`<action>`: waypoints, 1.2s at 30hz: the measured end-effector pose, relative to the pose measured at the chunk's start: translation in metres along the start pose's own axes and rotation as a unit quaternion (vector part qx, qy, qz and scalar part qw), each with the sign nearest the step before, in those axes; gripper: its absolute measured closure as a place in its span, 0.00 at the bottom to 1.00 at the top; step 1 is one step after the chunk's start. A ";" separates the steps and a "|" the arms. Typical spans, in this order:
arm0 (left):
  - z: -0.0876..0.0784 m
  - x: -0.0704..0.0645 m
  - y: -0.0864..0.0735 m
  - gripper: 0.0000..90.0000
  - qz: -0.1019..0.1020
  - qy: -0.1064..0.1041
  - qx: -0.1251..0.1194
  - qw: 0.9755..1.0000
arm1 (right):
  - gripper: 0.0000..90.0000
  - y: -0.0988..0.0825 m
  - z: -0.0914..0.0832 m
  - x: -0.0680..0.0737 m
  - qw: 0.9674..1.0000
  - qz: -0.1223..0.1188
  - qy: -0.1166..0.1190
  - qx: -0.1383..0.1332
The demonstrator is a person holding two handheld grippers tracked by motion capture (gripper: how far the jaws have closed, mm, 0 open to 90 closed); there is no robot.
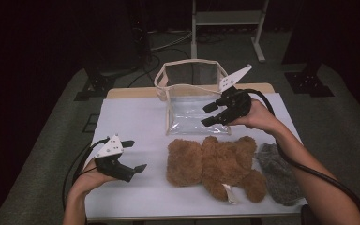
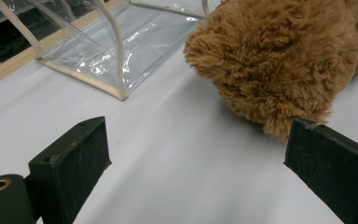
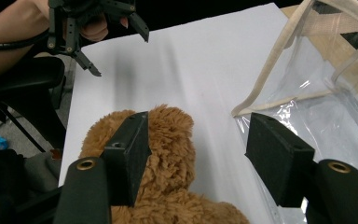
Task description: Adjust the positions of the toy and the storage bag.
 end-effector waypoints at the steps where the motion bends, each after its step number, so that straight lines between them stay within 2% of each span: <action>1: 0.000 0.000 0.000 0.06 0.002 0.002 0.001 1.000 | 0.42 0.003 0.000 0.000 1.000 -0.002 -0.001 0.002; 5: -0.001 0.000 -0.001 0.06 -0.001 0.001 0.001 1.000 | 0.42 0.014 0.000 -0.002 1.000 -0.007 0.001 0.000; 13: 0.001 0.000 -0.002 0.06 -0.002 -0.005 0.001 1.000 | 0.42 0.036 0.001 -0.006 0.999 -0.030 -0.006 0.016; 15: 0.001 -0.001 -0.003 0.06 0.001 -0.007 0.003 1.000 | 0.42 0.040 0.001 -0.009 0.999 -0.029 -0.009 0.022; 25: 0.000 -0.002 -0.003 0.06 0.000 -0.010 0.000 1.000 | 0.43 0.058 -0.001 -0.037 0.999 -0.019 -0.020 0.047; 29: -0.003 -0.003 0.000 0.06 -0.002 -0.013 -0.012 1.000 | 0.44 0.063 -0.003 -0.050 0.999 -0.013 -0.024 0.045; 36: -0.005 -0.002 -0.002 0.06 -0.001 -0.009 -0.009 1.000 | 0.47 0.062 0.002 -0.074 0.998 0.010 -0.024 0.060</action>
Point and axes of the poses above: each handheld gripper's, and its own axes: z roughly forward along the jaws, y roughly out of its top, x roughly to its left, the point moved 9 cm from there along z, roughly forward along the jaws, and after that the axes turned 14 degrees about x, right-handed, at the moved point
